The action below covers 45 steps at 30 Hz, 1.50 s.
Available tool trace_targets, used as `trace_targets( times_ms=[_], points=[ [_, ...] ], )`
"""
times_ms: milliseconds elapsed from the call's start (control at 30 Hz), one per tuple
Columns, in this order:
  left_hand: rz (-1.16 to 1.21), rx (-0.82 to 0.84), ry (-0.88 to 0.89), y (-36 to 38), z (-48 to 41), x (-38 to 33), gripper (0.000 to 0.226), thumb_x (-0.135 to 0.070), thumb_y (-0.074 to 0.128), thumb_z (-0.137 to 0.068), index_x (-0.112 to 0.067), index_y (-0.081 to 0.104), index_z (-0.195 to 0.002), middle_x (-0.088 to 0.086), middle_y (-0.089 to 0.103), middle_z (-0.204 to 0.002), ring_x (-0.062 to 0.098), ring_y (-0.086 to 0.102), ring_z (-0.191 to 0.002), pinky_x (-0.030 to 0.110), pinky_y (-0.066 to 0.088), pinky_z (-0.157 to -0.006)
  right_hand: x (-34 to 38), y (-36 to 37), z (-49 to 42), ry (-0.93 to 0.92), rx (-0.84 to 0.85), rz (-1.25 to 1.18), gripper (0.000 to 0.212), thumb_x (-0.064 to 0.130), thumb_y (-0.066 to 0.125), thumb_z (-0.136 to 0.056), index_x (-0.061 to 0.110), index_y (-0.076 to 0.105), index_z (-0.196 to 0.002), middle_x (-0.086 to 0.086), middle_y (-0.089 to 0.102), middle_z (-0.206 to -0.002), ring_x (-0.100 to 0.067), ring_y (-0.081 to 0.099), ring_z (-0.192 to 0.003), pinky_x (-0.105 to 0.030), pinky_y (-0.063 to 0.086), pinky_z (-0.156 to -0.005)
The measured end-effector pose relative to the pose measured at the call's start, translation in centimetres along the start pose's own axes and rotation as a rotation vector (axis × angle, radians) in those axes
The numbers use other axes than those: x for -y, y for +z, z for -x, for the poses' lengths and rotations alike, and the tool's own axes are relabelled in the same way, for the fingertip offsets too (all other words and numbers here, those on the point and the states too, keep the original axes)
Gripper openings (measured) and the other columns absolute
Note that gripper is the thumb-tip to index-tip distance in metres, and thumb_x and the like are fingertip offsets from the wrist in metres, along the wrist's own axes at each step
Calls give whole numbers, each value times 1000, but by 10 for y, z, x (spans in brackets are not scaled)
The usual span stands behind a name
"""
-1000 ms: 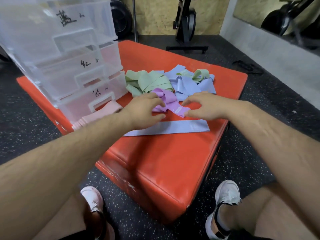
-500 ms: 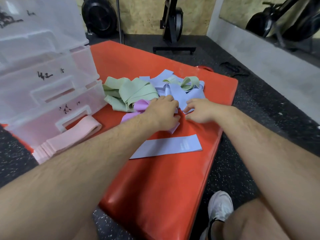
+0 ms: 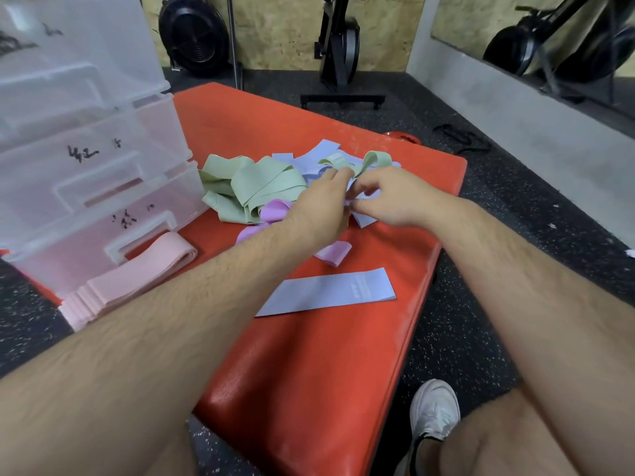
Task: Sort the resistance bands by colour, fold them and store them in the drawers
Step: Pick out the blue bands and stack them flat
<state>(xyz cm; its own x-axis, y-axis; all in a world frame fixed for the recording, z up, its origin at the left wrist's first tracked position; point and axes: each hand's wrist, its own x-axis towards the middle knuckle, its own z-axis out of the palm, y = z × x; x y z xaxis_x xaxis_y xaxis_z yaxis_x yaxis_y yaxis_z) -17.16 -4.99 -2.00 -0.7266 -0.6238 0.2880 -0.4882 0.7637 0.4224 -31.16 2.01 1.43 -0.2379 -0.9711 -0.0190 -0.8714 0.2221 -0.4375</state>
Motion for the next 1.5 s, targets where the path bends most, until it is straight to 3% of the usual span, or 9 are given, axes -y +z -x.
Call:
trace_targets(
  times_ms=[133,267,367,533,667,800,967,1100,1500],
  points=[
    [23,-56,-57,-13,6,-1,15,-7,54,-90,-10,57,-104,7,64,-92,27,60,-84,35,45,-67,11,-5,9,-76,-40,-142,12,23,74,-81,34,72,-85,6,73,-99,-12,68,-95,-37,54,-92],
    [126,-104,-126,-28,16,4,10,-14,58,-93,-10,61,-102,2,63,-87,21,57,-79,32,45,-68,19,-7,17,-129,-70,-412,41,18,83,-72,30,58,-102,0,66,-106,-14,65,-85,-29,56,-77],
    [296,-113,-218,-40,26,7,4,-16,63,-92,-15,60,-90,-2,62,-74,21,60,-73,32,49,-65,23,-1,16,-104,-48,-457,41,1,74,-84,20,53,-114,3,61,-103,-13,59,-83,-20,51,-69],
    [501,-111,-314,-64,44,14,10,-18,65,-90,-16,58,-84,3,66,-72,18,67,-67,42,58,-68,31,13,7,-126,-38,-303,11,19,68,-93,13,64,-101,0,64,-88,-10,55,-81,-29,49,-78],
    [518,-101,-323,-81,58,25,23,-30,71,-87,-12,59,-93,-1,60,-73,13,56,-62,29,55,-59,54,17,5,-218,-33,-296,21,35,65,-92,14,67,-91,-2,61,-81,-11,51,-74,-37,45,-73],
    [559,-105,-310,-93,67,40,20,-28,74,-87,-14,61,-92,1,62,-73,15,57,-63,40,58,-67,74,22,9,-294,-28,-315,8,25,63,-96,17,66,-95,7,59,-81,-5,49,-73,-22,42,-70],
    [571,-159,-343,-101,79,57,16,-18,71,-89,-19,59,-80,-1,61,-70,7,55,-54,21,46,-52,79,28,10,-288,82,-332,10,24,72,-89,24,64,-94,12,58,-82,1,51,-71,-17,41,-69],
    [547,-158,-366,-107,93,70,18,-19,72,-89,-21,58,-77,-4,57,-66,7,47,-55,18,38,-52,74,28,13,-209,161,-155,15,35,75,-84,26,66,-90,10,61,-79,-8,54,-72,-30,45,-71],
    [495,-200,-463,-108,128,91,15,-24,68,-91,-22,58,-81,2,62,-73,15,53,-62,29,44,-56,47,29,35,-116,213,340,12,24,70,-89,22,58,-90,0,60,-88,-23,56,-84,-35,43,-67]
  ],
)
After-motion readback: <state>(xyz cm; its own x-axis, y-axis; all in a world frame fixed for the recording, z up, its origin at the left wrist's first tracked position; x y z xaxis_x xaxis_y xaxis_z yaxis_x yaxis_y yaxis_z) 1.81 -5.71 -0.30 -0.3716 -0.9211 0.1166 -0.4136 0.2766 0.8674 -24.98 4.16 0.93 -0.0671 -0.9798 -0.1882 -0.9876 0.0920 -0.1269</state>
